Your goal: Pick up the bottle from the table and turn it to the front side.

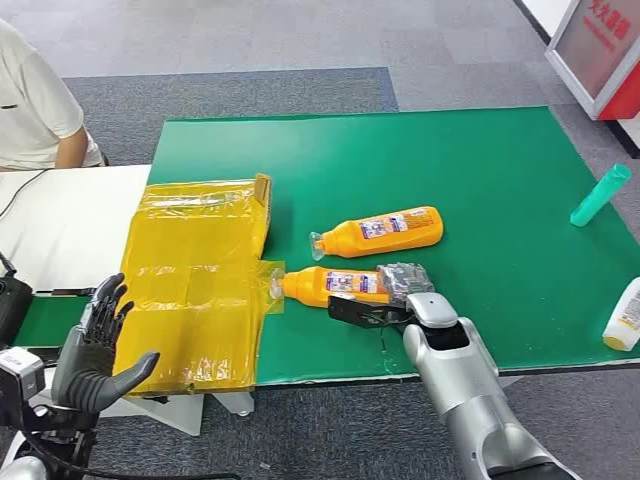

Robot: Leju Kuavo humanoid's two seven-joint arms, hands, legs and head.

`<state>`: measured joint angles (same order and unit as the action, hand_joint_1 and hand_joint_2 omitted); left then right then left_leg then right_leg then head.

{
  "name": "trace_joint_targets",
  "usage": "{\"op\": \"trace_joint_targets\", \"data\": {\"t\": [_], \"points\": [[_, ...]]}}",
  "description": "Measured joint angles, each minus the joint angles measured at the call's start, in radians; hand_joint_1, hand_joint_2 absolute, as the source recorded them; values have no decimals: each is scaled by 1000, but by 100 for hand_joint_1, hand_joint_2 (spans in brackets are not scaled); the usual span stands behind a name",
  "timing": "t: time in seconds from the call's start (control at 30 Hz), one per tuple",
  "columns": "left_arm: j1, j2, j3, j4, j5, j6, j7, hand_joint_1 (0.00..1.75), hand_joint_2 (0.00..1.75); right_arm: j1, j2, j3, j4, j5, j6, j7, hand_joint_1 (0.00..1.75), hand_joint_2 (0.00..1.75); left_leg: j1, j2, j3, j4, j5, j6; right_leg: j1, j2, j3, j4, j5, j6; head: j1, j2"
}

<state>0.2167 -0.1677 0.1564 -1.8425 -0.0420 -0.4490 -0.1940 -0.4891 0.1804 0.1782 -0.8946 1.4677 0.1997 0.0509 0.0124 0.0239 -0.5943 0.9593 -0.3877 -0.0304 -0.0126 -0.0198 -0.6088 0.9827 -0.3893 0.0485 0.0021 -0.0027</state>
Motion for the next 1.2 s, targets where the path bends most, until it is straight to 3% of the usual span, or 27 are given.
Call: {"op": "trace_joint_targets", "data": {"t": [0.17,0.33,0.53,0.63,0.77,0.83,1.07,1.2], "points": [[0,0,0,0,0,0,2,0,175,4,0,0,-5,-26,-14,-14,175,175,0,0,0,0,0,0,0,0,0,0,0,0,0,0],[0,0,0,0,2,1,2,0,175,39,9,-10,-70,-166,-20,-84,175,175,0,0,0,0,0,0,0,0,0,0,0,0,0,0],[0,0,0,0,4,1,0,0,175,62,16,-18,-126,-225,-8,-108,175,175,0,0,0,0,0,0,0,0,-1,0,0,0,0,0],[-1,1,-1,0,13,1,-8,0,175,78,29,-41,-150,-375,23,-155,175,175,0,0,0,0,0,0,0,0,-1,0,0,0,0,0],[-16,1,-27,0,47,9,-28,0,175,150,60,-60,-254,-799,84,-234,175,175,0,0,0,0,0,0,0,0,-1,0,0,0,0,0],[-31,1,-54,0,56,22,-29,0,175,181,70,-52,-308,-915,88,-243,175,175,0,0,0,0,0,0,0,0,-1,0,0,0,0,0],[-48,3,-102,0,68,38,-28,0,175,229,75,-33,-393,-978,80,-237,175,175,0,0,0,0,-1,0,0,0,-1,0,0,0,0,0],[-73,3,-141,-11,62,36,-74,0,175,253,75,-1,-453,-1003,19,-298,175,175,0,0,0,0,0,0,0,0,-1,0,0,0,0,0]]}}
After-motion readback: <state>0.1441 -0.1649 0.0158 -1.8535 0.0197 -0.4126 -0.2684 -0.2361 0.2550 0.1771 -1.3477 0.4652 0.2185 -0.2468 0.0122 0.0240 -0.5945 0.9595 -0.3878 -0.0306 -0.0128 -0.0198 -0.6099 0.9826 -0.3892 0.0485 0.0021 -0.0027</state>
